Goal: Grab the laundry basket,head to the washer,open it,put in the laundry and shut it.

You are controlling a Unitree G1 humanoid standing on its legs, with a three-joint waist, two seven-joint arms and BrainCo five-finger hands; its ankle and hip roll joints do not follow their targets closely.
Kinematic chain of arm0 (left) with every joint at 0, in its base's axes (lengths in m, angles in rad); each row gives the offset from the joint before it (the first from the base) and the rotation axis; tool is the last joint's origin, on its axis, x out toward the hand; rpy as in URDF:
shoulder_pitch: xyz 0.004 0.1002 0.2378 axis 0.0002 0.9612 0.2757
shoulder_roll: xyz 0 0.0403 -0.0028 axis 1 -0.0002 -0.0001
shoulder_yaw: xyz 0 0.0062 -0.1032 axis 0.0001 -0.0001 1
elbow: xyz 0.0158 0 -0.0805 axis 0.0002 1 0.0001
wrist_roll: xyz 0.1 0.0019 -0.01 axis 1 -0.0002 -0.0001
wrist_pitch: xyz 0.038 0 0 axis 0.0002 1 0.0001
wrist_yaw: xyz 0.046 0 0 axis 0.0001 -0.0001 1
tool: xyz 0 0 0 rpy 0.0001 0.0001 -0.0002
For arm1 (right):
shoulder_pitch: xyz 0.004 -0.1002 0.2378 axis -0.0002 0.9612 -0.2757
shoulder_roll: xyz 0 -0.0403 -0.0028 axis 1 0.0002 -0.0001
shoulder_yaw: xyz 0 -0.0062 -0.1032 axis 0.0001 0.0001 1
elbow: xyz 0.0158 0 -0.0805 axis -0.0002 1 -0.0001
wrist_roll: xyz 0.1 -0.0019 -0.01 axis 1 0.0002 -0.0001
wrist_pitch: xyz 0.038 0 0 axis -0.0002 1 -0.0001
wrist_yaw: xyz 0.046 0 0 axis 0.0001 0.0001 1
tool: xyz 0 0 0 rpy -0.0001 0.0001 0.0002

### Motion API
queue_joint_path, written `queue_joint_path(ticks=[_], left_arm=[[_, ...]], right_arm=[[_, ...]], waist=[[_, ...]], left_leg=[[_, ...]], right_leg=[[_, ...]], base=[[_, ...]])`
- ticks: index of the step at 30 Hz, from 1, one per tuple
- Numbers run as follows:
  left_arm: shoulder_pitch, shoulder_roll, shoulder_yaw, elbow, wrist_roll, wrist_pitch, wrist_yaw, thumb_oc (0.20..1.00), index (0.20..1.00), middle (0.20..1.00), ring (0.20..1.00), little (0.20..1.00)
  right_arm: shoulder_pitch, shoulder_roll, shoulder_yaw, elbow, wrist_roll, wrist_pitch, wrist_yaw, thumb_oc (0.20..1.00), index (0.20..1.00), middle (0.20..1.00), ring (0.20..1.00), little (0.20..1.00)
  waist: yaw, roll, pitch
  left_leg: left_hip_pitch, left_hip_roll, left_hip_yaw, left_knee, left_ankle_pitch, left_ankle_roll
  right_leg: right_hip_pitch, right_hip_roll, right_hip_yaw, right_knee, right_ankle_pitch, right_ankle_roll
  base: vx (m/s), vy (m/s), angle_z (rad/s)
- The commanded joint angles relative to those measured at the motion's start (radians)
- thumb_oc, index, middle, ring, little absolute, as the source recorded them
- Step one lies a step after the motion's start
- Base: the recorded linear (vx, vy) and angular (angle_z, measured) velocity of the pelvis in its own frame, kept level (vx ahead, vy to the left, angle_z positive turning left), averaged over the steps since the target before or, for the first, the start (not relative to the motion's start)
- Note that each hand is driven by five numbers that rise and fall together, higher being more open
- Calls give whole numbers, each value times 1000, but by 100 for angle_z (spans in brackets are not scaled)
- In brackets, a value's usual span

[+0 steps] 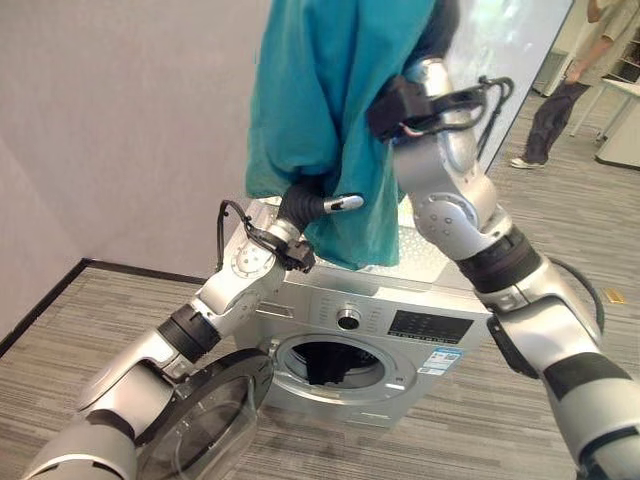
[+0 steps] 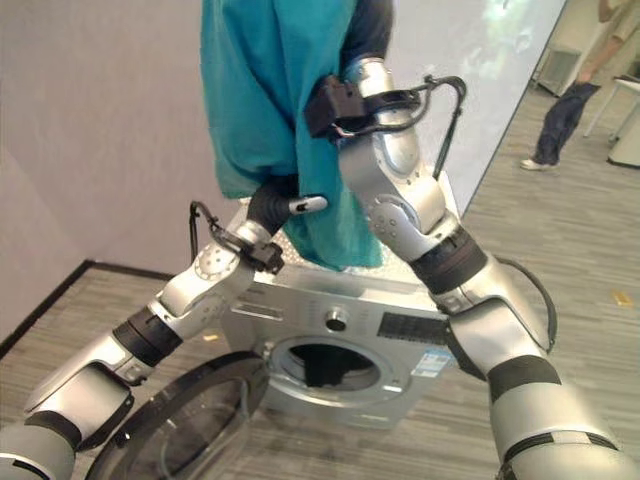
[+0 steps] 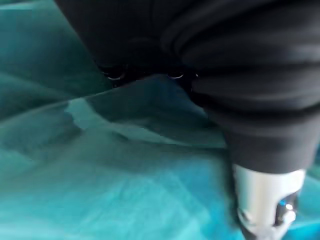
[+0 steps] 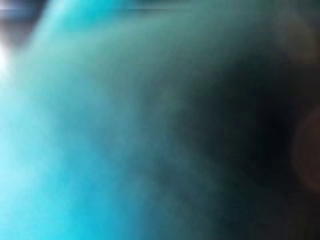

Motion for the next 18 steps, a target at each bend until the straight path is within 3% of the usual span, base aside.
queue_joint_path(ticks=[1,13,18], left_arm=[[-117,-26,69,28,30,-47,6,1000,1000,1000,1000,1000],[35,-90,144,-117,-163,-89,-112,1000,1000,1000,1000,1000],[32,-105,151,-132,-160,-96,-102,1000,1000,1000,1000,1000]], right_arm=[[-80,-39,-92,86,-6,-58,-32,200,200,200,200,200],[-144,57,-157,486,-28,-1,-68,200,200,200,200,200],[-86,101,-137,459,-29,26,-41,200,200,200,200,200]], waist=[[20,-50,-7],[28,-47,1],[25,-42,10]], left_leg=[[12,4,-33,0,-13,-12],[14,9,-20,0,-20,-10],[12,6,-22,0,-20,-8]], right_leg=[[21,-83,-31,-14,108,75],[9,-79,-11,-14,111,68],[6,-81,-11,-12,114,66]], base=[[-1,-12,-5],[-4,-6,-3],[0,2,-1]])
